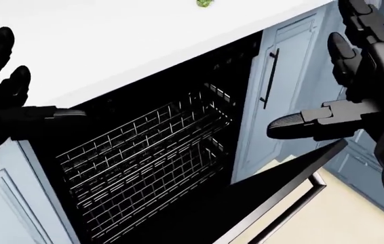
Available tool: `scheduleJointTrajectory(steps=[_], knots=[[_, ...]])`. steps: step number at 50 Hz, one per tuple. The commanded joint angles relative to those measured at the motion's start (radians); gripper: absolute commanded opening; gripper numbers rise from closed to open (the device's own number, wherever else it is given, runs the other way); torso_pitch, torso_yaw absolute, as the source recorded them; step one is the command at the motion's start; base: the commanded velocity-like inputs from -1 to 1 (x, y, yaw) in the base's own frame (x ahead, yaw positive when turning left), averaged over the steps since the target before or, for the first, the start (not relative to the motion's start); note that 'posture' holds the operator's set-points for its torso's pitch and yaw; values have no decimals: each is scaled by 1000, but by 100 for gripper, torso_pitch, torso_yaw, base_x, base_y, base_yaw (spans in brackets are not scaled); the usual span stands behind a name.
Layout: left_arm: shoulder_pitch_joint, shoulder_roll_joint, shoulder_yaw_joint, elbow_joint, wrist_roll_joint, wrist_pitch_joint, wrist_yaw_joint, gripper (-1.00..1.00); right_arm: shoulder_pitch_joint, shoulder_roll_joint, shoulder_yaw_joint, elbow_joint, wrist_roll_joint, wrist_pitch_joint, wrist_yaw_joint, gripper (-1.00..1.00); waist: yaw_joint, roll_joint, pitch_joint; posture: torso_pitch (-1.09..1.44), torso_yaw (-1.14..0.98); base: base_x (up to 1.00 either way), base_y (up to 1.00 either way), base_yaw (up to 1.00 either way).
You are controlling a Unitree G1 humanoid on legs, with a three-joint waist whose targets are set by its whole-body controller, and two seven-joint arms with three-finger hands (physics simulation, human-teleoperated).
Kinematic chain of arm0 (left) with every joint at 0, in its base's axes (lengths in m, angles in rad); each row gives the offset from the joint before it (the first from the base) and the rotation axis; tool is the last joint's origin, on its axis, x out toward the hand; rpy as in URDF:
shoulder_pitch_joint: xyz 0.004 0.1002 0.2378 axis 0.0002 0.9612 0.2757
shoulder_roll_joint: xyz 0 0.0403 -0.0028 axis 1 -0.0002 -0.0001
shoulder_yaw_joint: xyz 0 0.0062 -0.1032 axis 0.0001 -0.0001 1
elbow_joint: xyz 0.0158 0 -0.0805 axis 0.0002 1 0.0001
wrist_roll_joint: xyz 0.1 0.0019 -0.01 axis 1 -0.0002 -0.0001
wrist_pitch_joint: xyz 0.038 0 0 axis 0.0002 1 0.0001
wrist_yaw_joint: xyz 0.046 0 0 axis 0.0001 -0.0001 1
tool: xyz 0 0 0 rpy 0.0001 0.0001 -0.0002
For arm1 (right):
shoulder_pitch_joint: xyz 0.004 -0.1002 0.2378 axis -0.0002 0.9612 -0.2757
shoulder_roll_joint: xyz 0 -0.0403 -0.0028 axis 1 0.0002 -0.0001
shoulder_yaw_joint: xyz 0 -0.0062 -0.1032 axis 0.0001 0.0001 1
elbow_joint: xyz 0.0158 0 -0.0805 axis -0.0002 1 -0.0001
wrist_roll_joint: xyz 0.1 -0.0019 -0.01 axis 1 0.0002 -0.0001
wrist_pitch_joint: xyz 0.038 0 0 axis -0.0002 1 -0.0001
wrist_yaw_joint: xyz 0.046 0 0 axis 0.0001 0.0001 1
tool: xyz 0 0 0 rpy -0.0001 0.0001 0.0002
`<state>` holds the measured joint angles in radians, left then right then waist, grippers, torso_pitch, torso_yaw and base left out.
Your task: Close the dishwasher door
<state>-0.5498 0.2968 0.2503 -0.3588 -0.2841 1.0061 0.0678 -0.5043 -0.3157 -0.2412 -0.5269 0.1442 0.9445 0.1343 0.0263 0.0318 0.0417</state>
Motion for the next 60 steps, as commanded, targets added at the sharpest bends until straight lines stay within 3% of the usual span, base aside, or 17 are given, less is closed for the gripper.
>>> scheduleJointTrajectory(steps=[1, 4, 9, 14, 16, 17, 20, 29, 34, 35, 39, 41, 52, 53, 54, 55, 60], knots=[[-41, 5, -7, -47, -5, -44, -5, 100, -37, -28, -15, -24, -20, -29, -18, 100, -16, 6, -20, 0, 0, 0, 0, 0], [-38, 4, -7, -49, -4, -46, -6, 100, -39, -20, -1, -43, -31, -10, -9, 100, -14, 28, -92, 0, 0, -80, 0, 0], [-34, 1, -10, -44, 0, -55, -9, 100, -40, -9, -20, -67, -23, -45, 4, 100, -4, 19, -72, 0, 0, -96, 0, 0], [-37, 1, -10, -43, 1, -51, -8, 100, -22, -9, -41, -83, 16, -60, 25, 100, -14, -66, 27, 0, 0, 0, 0, 0], [-36, 2, -7, -52, -1, -42, -8, 100, -24, -6, -50, -82, 52, -36, 26, 100, -34, -157, -27, 0, 0, 0, 0, -66], [-34, 2, -9, -46, 1, -50, -10, 100, -26, -10, -49, -83, 57, -31, 14, 100, -57, -144, 10, 0, 0, 0, 0, -100], [-39, 3, -7, -44, -1, -46, -9, 100, -31, -19, -56, -68, 76, -37, -8, 100, -42, -100, -45, 0, 0, -1, 0, -100], [-35, 0, -11, -35, 5, -61, -12, 100, -32, -35, -55, -60, 106, -44, -38, 100, -41, 1, -1, 0, 0, -1, 0, -100], [-35, 0, -10, -43, 3, -54, -11, 100, -22, -37, -47, -54, 95, -58, -49, 100, -17, 91, -27, 0, 0, -4, -18, -80], [-33, -1, -11, -39, 5, -61, -12, 100, -19, -36, -44, -50, 91, -63, -50, 100, 0, 90, 14, 0, 0, 0, 0, 0], [-30, -1, -11, -38, 6, -64, -13, 100, -27, -44, -45, -55, 62, -82, -39, 100, -33, 29, -17, 0, 0, 0, 10, 0], [-36, 0, -9, -39, 4, -58, -12, 100, -19, -49, -30, -55, 38, -97, -31, 100, -39, -104, -2, 0, 0, 0, 100, 0], [-157, 44, 28, -71, -66, 71, 32, 100, -20, -38, -24, -44, -9, -90, -13, 100, -53, -34, -6, 0, 0, 0, 94, 0], [-170, 53, 26, -53, -70, 64, 32, 100, -18, -34, -24, -38, -15, -98, -12, 100, -63, 68, -24, 0, 0, 0, 0, 0], [-201, 68, 28, -36, -76, 78, 37, 100, -18, -31, -24, -37, -18, -97, -12, 100, -48, 113, -3, 0, 0, 0, 0, 0], [-256, 90, 37, -15, -90, 109, 44, 100, -20, -31, -28, -46, -15, -92, -8, 100, -34, 61, 11, 0, 0, 0, 0, 0], [-472, 169, 24, 135, -117, 158, 69, 100, -17, -33, -21, -42, -28, -96, 2, 100, -34, 2, -4, 0, 0, 0, 0, 0]])
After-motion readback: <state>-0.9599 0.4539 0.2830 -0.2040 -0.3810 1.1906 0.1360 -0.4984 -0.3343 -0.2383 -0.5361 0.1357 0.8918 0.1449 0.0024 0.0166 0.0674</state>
